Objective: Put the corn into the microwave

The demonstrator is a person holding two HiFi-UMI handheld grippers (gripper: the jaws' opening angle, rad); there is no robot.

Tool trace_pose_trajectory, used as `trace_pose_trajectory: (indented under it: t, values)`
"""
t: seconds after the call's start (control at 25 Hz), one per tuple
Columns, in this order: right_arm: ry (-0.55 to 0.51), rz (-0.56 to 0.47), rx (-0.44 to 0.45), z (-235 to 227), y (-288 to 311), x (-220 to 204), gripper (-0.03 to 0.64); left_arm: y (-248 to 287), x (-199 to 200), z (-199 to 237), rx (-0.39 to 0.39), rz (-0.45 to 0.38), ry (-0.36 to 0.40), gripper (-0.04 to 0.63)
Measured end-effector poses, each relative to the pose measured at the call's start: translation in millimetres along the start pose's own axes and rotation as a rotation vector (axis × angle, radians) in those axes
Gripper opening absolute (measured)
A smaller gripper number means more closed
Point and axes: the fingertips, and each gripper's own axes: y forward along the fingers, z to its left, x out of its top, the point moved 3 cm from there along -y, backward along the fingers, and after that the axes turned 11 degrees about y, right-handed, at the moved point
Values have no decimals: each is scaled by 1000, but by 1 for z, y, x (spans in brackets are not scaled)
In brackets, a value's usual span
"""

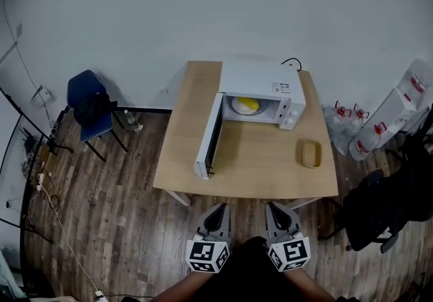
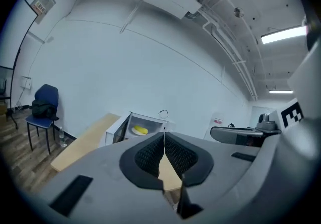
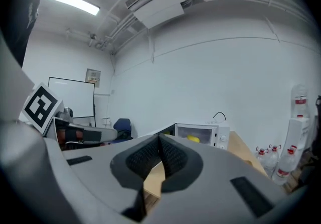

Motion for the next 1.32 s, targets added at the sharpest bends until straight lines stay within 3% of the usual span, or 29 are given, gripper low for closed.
trace_pose_trajectory:
  t: [0.36,0.56,0.76,0.96,1.12,1.32]
  values:
    - [-22,-11,-13,10,-19,0,58,-10,15,-23,-11,-22,105,15]
    - [-2,-16,-19,-1,-28,-2,59,-5,27,-38,-18,-52,203,14]
    - [18,-23,-40,-11,-36,-4,60,0,24,-43,-34,-52,179,14]
    - [17,-22,-57,-15,-41,-5,59,-1,22,-51,-51,-49,226,14]
    - [13,-20,-57,-16,-39,-4,59,2,17,-52,-57,-31,209,14]
    - [10,-19,-55,-17,-36,-2,58,2,30,-62,-64,-71,362,14]
